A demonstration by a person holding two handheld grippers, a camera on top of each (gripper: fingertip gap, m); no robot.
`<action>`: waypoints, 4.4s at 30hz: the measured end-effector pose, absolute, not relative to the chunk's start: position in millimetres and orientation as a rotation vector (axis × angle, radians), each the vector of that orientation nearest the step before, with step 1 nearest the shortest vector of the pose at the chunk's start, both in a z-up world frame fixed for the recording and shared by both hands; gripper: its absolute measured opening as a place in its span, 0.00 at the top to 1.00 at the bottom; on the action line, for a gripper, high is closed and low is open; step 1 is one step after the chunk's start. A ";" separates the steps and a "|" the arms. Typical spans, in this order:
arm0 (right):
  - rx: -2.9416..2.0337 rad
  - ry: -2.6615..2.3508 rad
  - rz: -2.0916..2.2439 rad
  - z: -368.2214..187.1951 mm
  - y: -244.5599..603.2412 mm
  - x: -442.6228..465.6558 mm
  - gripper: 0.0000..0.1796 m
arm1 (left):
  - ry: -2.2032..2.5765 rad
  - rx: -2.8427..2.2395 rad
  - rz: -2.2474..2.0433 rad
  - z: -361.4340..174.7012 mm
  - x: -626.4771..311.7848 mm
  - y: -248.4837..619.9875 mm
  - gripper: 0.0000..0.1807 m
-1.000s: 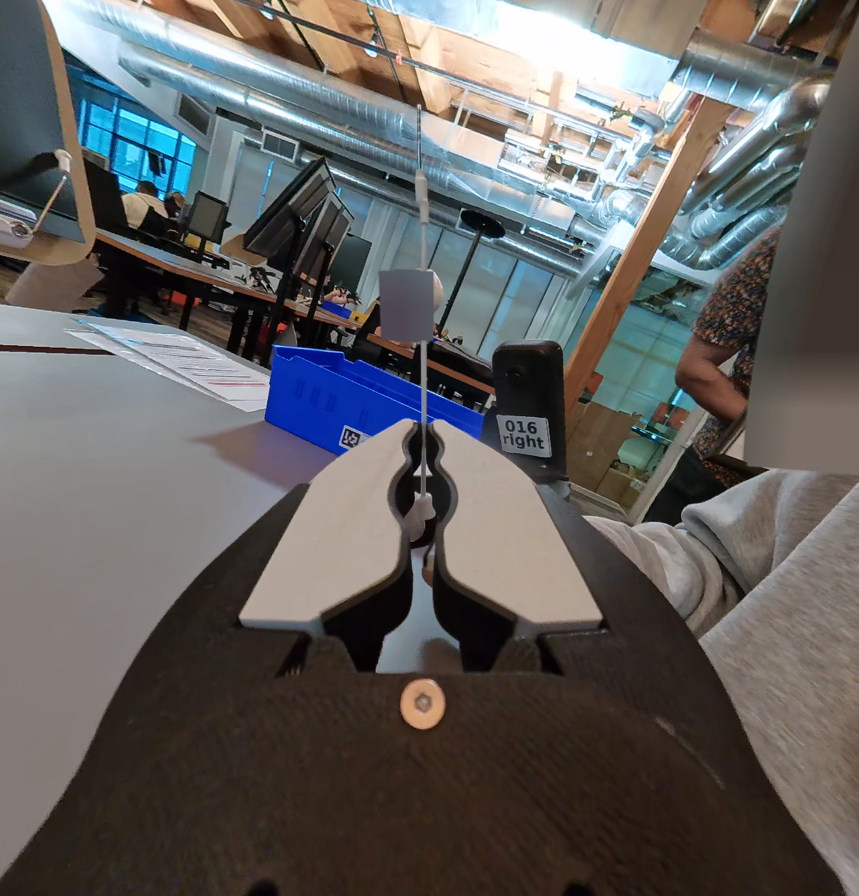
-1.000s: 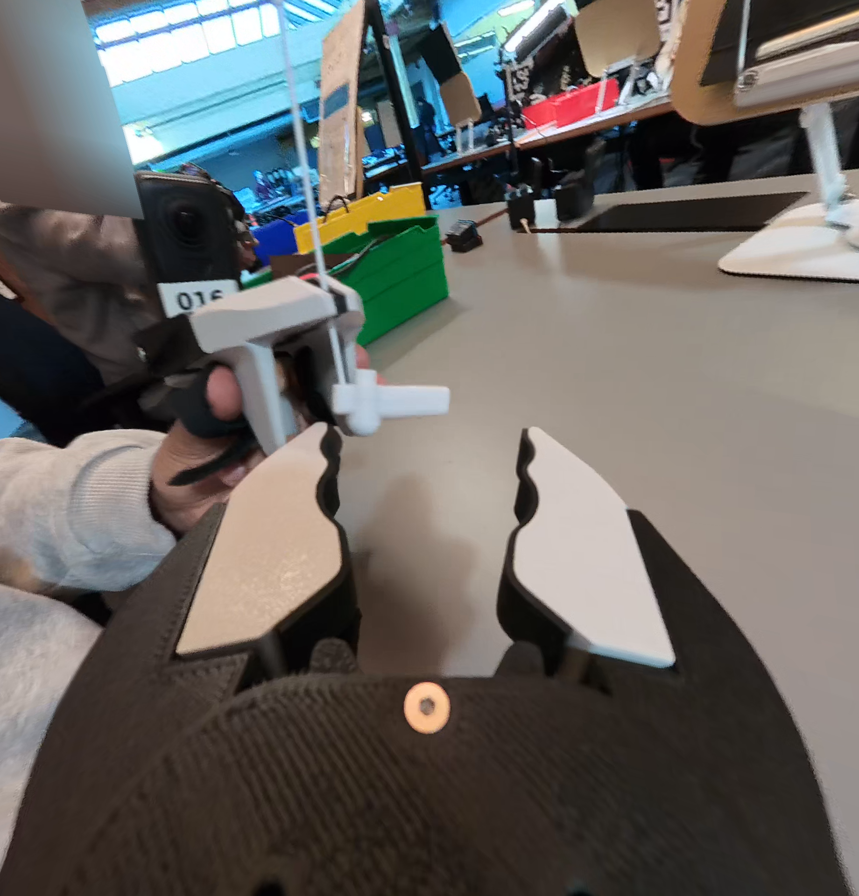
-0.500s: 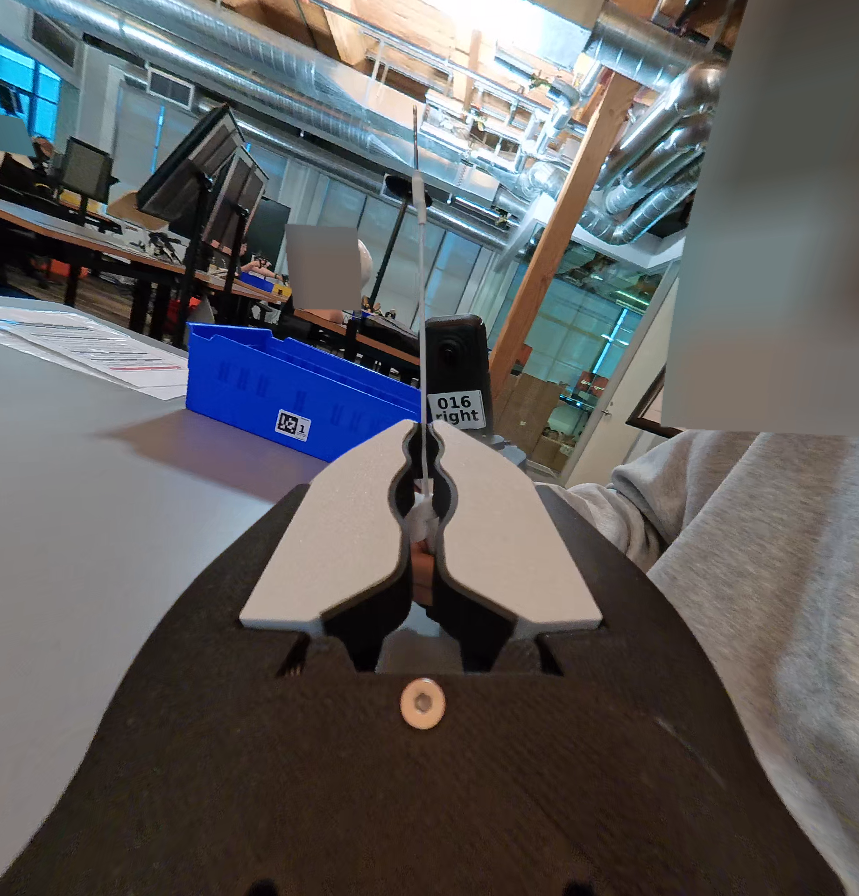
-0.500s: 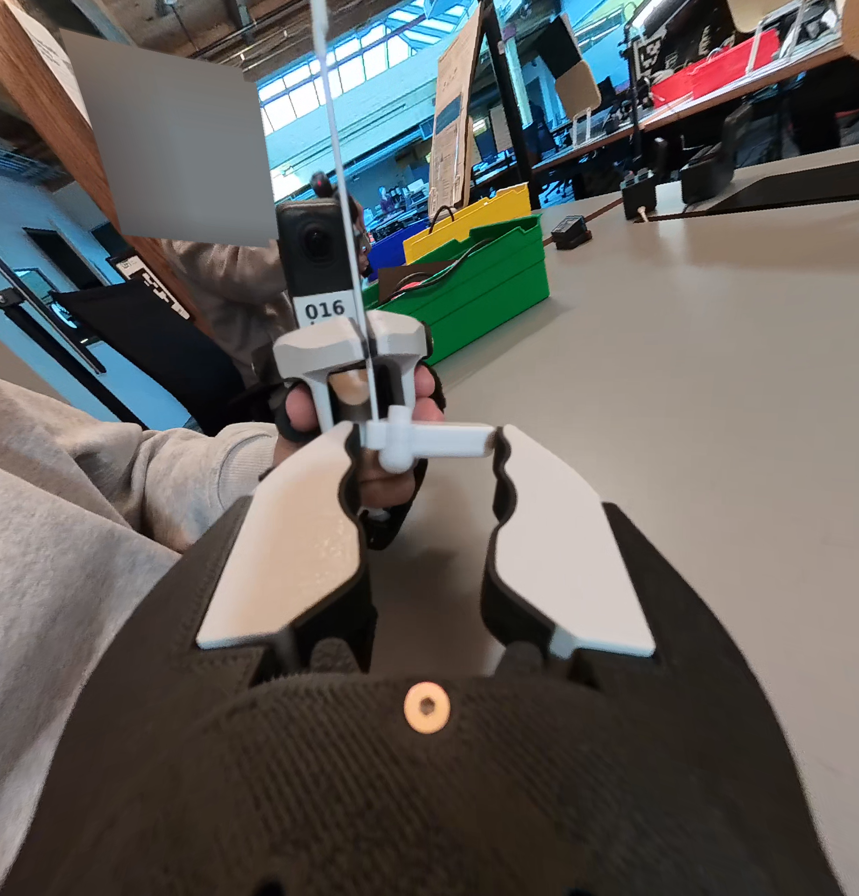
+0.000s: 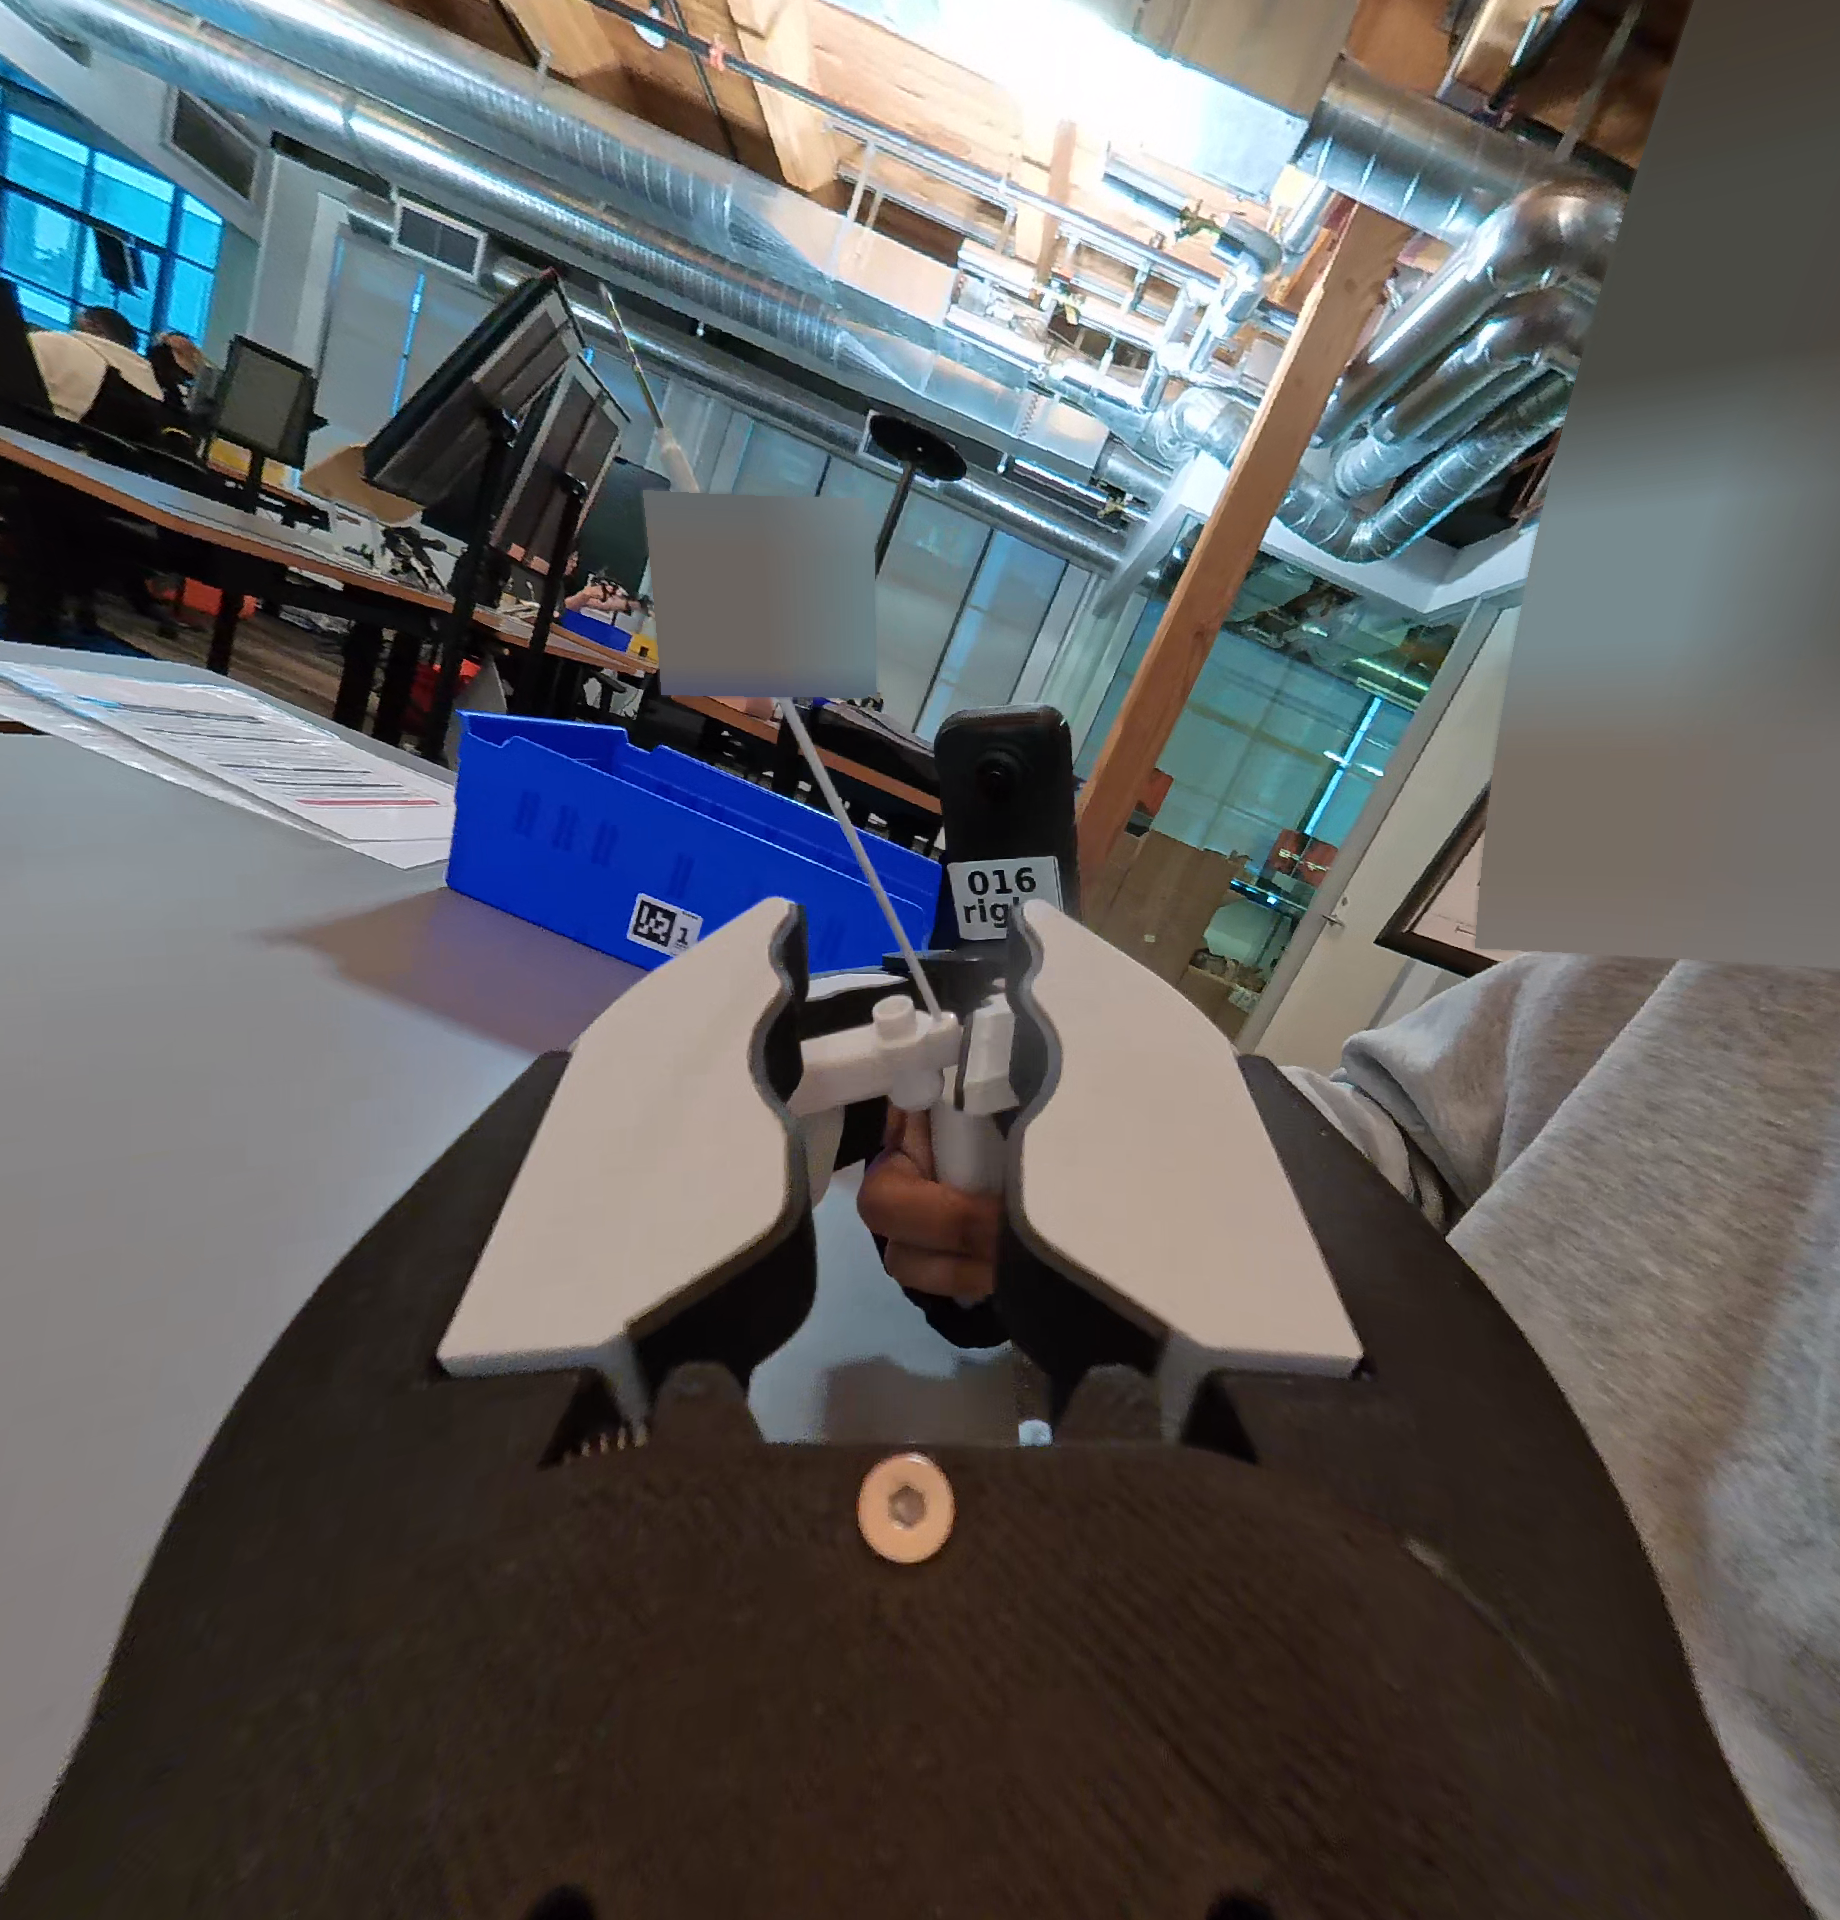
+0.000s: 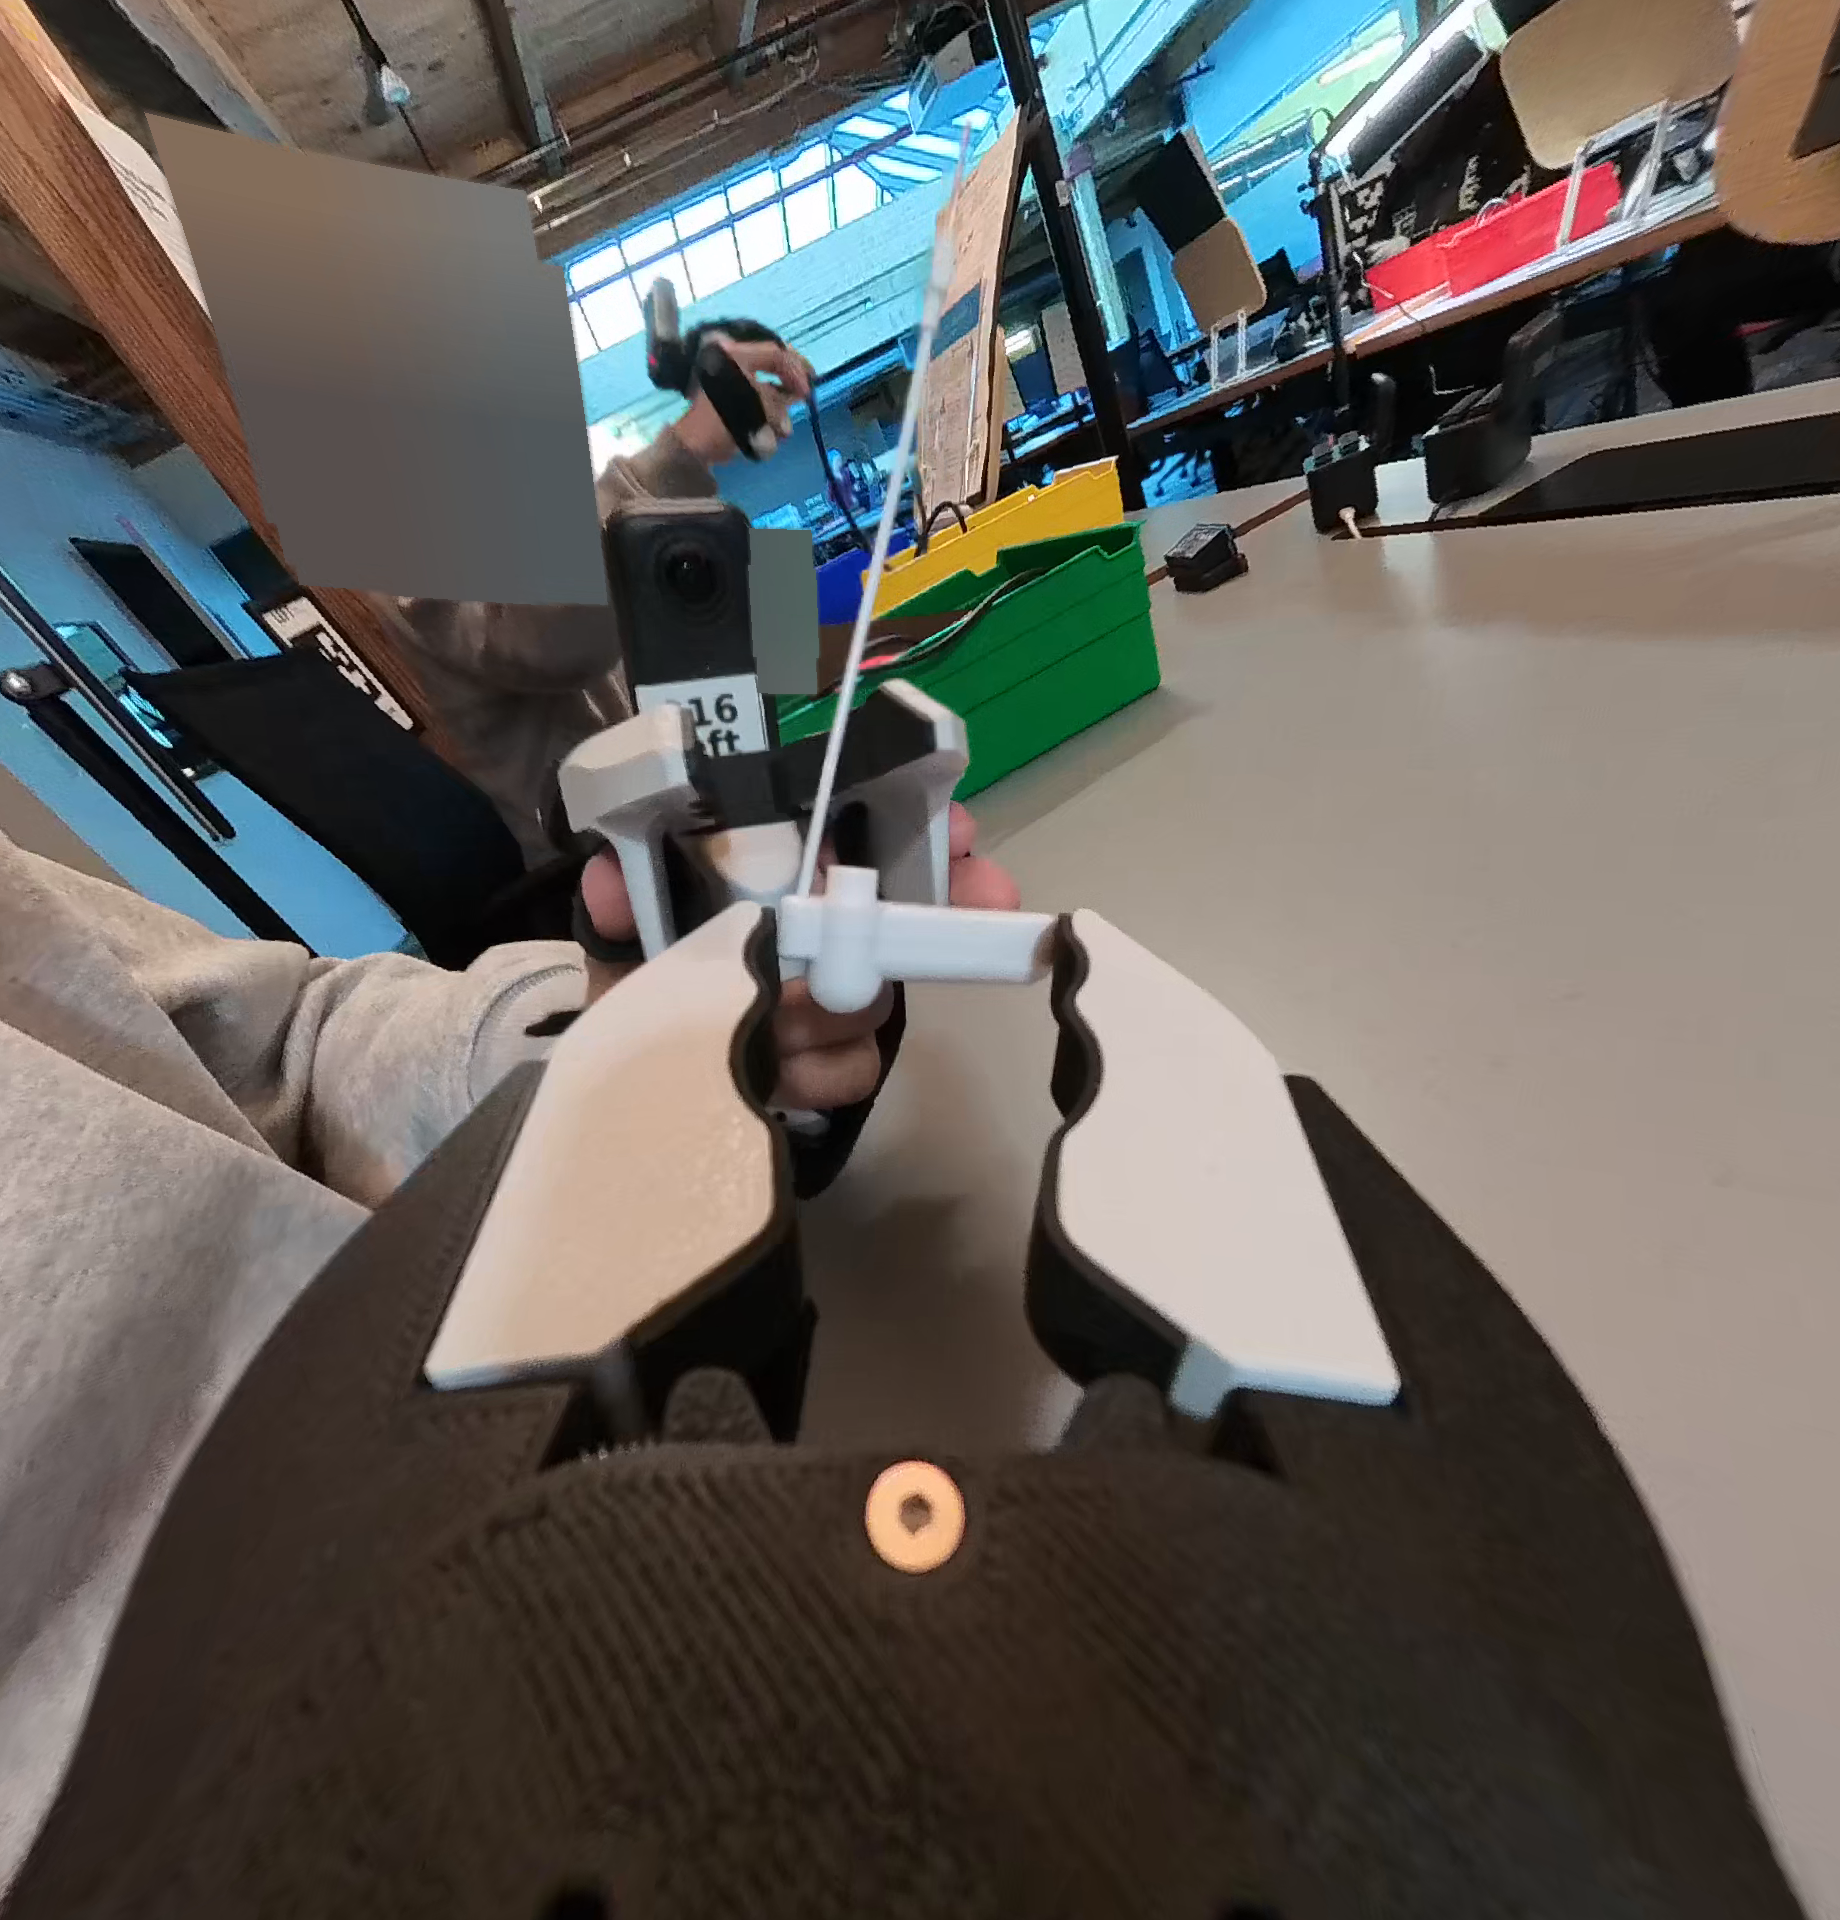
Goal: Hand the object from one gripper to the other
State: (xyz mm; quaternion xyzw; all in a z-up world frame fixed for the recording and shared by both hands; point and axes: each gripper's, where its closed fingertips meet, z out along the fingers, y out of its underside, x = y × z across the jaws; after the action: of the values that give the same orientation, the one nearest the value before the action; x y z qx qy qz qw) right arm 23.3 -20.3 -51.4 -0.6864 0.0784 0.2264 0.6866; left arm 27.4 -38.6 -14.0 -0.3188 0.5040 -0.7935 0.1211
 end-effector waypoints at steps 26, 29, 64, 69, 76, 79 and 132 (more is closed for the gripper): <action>-1.419 0.395 1.202 -52.1 -30.8 14.1 0.72 | 1.856 -0.582 -1.413 -69.5 34.6 -47.7 0.90; -1.411 0.391 1.208 -51.2 -31.6 13.8 0.72 | 1.860 -0.572 -1.407 -69.2 33.9 -48.7 0.91; -1.385 -0.100 0.539 -21.8 -48.0 7.9 0.82 | 1.891 -0.745 -2.180 -49.1 8.1 -71.7 0.93; -1.407 -0.098 0.569 -22.8 -48.4 5.5 0.86 | 1.897 -0.744 -2.186 -49.6 7.6 -73.3 0.93; -1.415 -0.074 0.553 -23.7 -46.7 9.8 0.86 | 1.871 -0.765 -2.152 -50.9 11.6 -71.0 0.92; -1.417 -0.045 0.521 -24.1 -46.0 16.0 0.86 | 1.850 -0.780 -2.079 -53.1 16.8 -68.0 0.89; -1.271 0.196 0.941 -15.5 -49.8 26.5 0.81 | 1.654 -0.971 -2.549 -34.9 13.4 -69.5 0.92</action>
State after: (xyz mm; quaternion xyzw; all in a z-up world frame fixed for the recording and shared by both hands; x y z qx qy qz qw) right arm 26.5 -49.8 -15.5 -0.5704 0.0879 0.4221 0.6991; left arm 13.4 -69.5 -34.9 -0.3043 0.5182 -0.7989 -0.0244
